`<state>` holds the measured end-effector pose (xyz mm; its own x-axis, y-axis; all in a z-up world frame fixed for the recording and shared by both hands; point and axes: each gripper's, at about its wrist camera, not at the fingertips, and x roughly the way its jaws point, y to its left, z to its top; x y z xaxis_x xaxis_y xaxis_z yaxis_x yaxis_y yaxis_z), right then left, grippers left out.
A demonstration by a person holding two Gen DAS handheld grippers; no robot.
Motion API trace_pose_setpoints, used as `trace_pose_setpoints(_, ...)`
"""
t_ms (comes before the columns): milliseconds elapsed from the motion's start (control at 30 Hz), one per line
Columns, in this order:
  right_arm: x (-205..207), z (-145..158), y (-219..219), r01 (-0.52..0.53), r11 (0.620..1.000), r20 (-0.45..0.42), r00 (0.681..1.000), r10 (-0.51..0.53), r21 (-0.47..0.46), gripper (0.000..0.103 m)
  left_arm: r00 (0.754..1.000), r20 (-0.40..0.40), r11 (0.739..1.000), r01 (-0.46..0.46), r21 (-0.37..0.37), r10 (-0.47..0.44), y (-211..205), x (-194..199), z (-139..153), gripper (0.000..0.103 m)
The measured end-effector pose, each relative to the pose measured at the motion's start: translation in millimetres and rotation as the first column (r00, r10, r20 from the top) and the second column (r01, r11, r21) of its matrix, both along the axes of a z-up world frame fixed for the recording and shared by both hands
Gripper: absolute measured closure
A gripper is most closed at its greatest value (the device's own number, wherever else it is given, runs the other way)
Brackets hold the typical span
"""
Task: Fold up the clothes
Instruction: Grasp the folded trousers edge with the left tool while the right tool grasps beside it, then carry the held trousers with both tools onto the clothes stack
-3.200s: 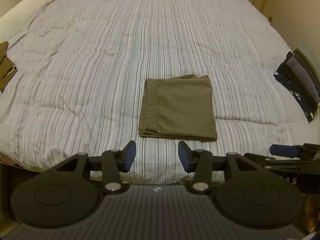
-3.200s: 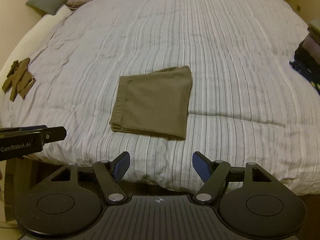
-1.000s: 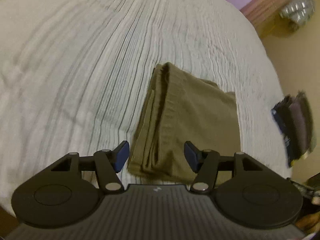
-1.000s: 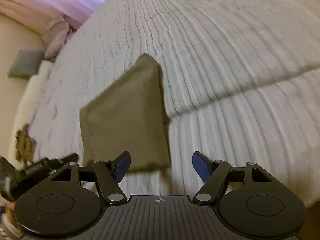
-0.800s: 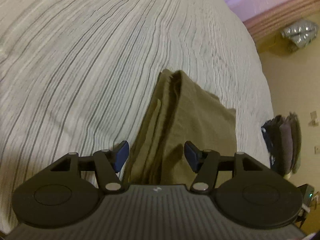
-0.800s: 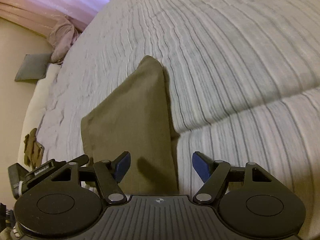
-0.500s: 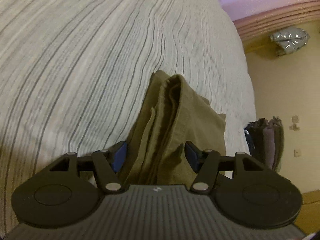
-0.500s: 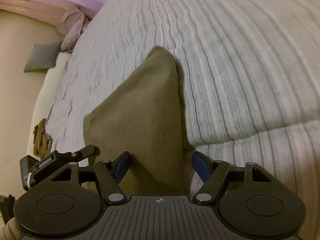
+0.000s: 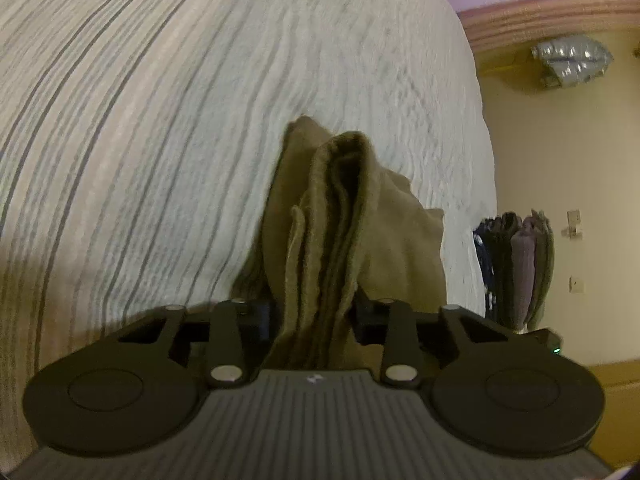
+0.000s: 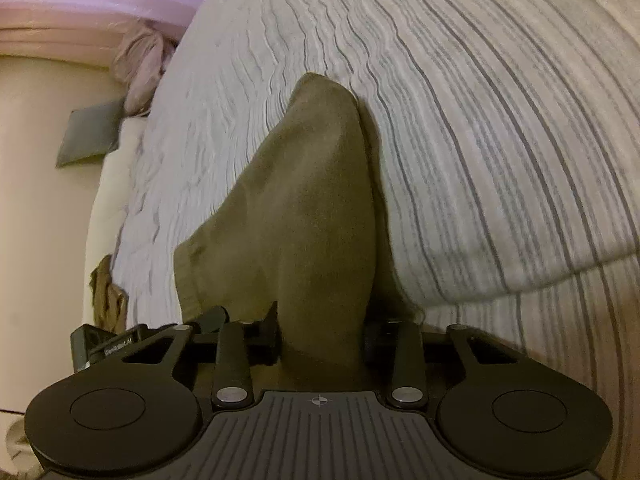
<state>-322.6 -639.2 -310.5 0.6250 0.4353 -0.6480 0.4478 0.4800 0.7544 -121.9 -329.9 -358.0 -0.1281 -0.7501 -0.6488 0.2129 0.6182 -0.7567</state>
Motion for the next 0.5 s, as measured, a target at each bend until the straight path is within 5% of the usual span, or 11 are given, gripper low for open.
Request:
trace_pose_setpoints(300, -40.2, 86.6, -8.9, 0.157, 0.986, 0.024, 0.987, -0.156, -0.051, 0.072, 0.988, 0.046, 0.989, 0.149, -0.02, -0.148, -48.7, 7.6, 93.6, 0.076)
trace_pose_setpoints(500, -102.5, 145.4, -48.9, 0.339, 0.936, 0.084, 0.939, -0.333, -0.088, 0.072, 0.944, 0.095, 0.942, 0.324, -0.083, -0.316, -141.4, -6.1, 155.7, 0.076)
